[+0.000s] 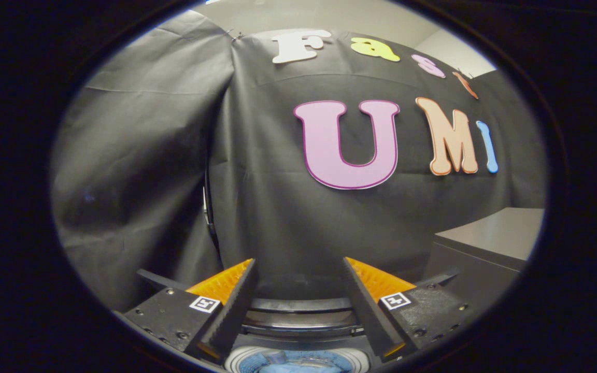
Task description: Put the clothes into the washing machine and then close the washing machine lid.
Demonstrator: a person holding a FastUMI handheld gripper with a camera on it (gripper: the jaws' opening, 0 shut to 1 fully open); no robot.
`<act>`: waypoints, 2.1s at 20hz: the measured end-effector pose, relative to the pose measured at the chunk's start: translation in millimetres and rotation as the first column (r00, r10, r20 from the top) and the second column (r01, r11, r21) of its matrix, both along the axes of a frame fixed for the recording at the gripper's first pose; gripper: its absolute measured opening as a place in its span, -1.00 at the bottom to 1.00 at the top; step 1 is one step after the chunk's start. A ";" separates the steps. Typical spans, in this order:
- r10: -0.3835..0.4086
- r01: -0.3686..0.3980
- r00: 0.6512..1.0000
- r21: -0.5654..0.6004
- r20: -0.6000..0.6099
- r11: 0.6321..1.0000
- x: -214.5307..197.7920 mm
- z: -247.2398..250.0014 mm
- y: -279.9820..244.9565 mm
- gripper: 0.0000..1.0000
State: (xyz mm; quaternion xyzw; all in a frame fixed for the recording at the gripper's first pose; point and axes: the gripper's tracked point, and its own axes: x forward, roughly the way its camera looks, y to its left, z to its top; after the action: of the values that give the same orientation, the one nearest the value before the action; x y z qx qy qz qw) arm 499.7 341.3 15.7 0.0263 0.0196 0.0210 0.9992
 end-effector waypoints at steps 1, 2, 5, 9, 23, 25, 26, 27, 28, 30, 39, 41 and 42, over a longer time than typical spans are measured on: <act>-0.001 0.001 1.000 0.000 0.003 1.000 -0.2 -0.6 -0.9 0.94; -0.001 0.001 1.000 0.003 0.010 1.000 0.2 0.7 -0.6 0.93; -0.003 0.003 1.000 0.005 0.022 1.000 1.2 1.5 -0.7 0.93; -0.006 0.006 1.000 0.005 0.023 1.000 1.5 1.2 -1.8 0.94; -0.055 0.082 0.982 0.142 -0.181 0.986 -4.1 -29.2 0.9 0.94; -0.059 0.080 0.981 0.106 -0.187 0.991 -6.3 -32.8 1.6 0.94; -0.068 0.086 0.981 0.090 -0.182 0.992 -6.5 -32.7 0.2 0.94; -0.069 0.085 0.981 0.086 -0.180 0.993 -7.0 -34.5 1.9 0.95; -0.065 0.082 0.981 0.085 -0.182 0.993 -7.2 -33.6 3.0 0.94; -0.062 0.076 0.982 0.074 -0.178 0.994 -7.3 -33.9 0.7 0.95; -0.090 0.097 0.978 0.032 -0.187 0.995 -14.8 -12.0 -10.3 0.94; -0.093 0.099 0.978 0.021 -0.186 0.995 -32.3 -5.4 -16.6 0.94; -0.097 0.101 0.977 0.013 -0.188 0.995 -42.0 -3.1 -19.8 0.94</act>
State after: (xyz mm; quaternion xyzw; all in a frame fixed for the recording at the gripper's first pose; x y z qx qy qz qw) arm 457.7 321.5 12.6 0.0402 0.1121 -0.0313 0.9924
